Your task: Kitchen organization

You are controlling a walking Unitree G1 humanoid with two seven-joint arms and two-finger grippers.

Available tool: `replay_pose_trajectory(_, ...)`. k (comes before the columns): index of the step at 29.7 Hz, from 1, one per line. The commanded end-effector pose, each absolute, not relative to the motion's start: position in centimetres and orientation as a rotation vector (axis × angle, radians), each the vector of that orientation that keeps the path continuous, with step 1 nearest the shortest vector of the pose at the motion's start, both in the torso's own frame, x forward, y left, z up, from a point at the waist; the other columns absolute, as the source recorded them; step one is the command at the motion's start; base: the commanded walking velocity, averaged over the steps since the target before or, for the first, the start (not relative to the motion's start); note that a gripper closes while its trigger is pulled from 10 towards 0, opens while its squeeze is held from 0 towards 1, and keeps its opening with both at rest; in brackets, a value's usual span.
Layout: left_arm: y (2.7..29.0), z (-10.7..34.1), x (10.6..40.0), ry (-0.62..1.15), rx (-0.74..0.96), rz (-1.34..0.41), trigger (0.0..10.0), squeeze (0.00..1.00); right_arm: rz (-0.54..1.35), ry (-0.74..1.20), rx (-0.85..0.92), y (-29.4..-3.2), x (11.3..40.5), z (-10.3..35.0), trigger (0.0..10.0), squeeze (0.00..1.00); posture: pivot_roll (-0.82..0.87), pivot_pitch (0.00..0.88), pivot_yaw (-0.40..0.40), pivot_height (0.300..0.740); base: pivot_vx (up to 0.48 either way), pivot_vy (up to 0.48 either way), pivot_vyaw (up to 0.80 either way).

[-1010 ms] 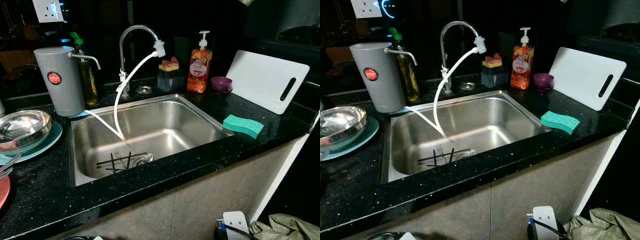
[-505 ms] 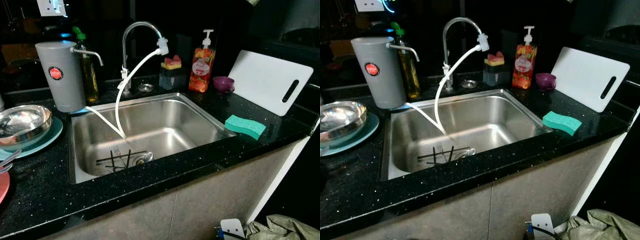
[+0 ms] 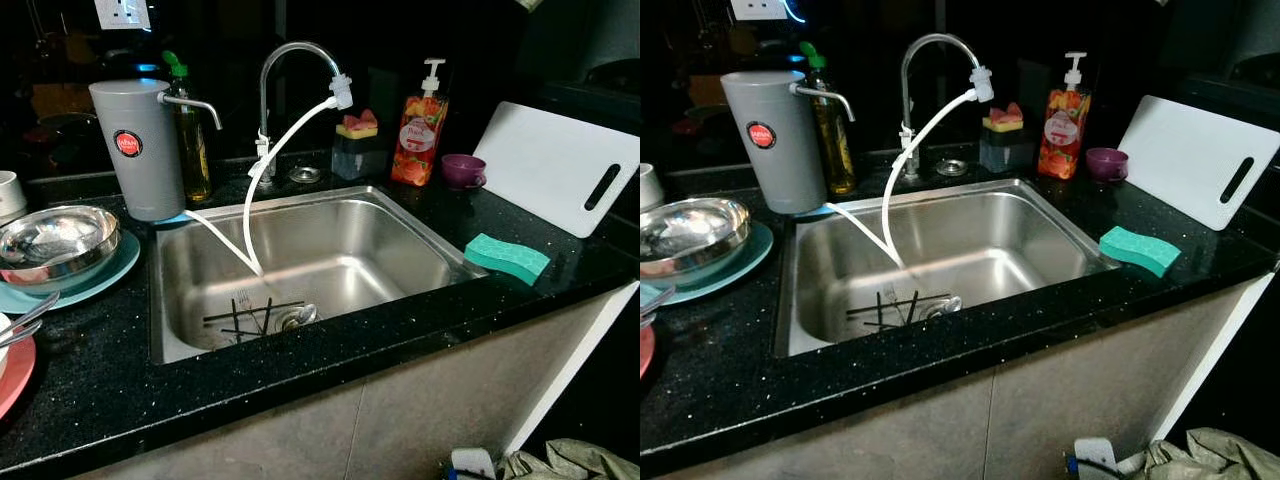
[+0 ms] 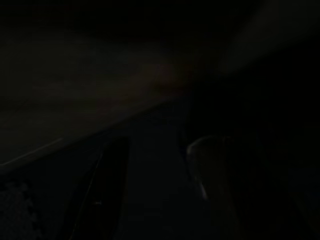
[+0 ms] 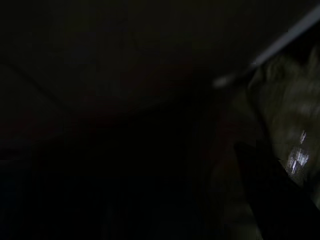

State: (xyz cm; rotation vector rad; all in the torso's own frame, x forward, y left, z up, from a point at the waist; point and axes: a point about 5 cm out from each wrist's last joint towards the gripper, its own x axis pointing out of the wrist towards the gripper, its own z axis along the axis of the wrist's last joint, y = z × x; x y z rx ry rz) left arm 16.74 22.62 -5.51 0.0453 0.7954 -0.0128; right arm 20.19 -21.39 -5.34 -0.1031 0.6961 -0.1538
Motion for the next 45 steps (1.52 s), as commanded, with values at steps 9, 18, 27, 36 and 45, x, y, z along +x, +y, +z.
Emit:
replay_pose_trajectory(9,21.9,-6.6,16.9,0.788,0.109,-0.021,10.0,0.0,-0.042,0.846,-0.08,-20.4,17.0,-7.8,10.0,0.0,0.02,0.073,-0.015,0.74,0.0,0.0,0.0)
replay_pose_trajectory(18,21.9,-7.7,16.1,0.839,0.122,0.026,10.0,0.0,0.124,0.841,-0.193,-19.2,17.3,-8.0,10.0,0.0,0.0,0.057,-0.014,0.74,0.0,0.0,0.0)
replay_pose_trajectory(27,22.6,-8.8,13.8,0.89,0.07,0.143,10.0,0.0,0.168,0.852,-0.232,-19.1,17.6,-8.0,10.0,0.0,0.04,0.047,-0.056,0.74,0.0,0.0,0.0)
replay_pose_trajectory(36,22.7,-9.2,13.0,0.927,0.096,0.094,10.0,0.0,0.205,0.897,-0.282,-19.6,16.9,-8.4,10.0,0.0,0.06,0.039,-0.079,0.74,0.0,0.0,0.0)
replay_pose_trajectory(45,23.1,-9.7,12.0,0.991,0.147,0.065,10.0,0.0,0.163,0.907,-0.238,-19.9,17.2,-8.3,10.0,0.0,0.07,0.028,-0.08,0.74,0.0,0.0,0.0)
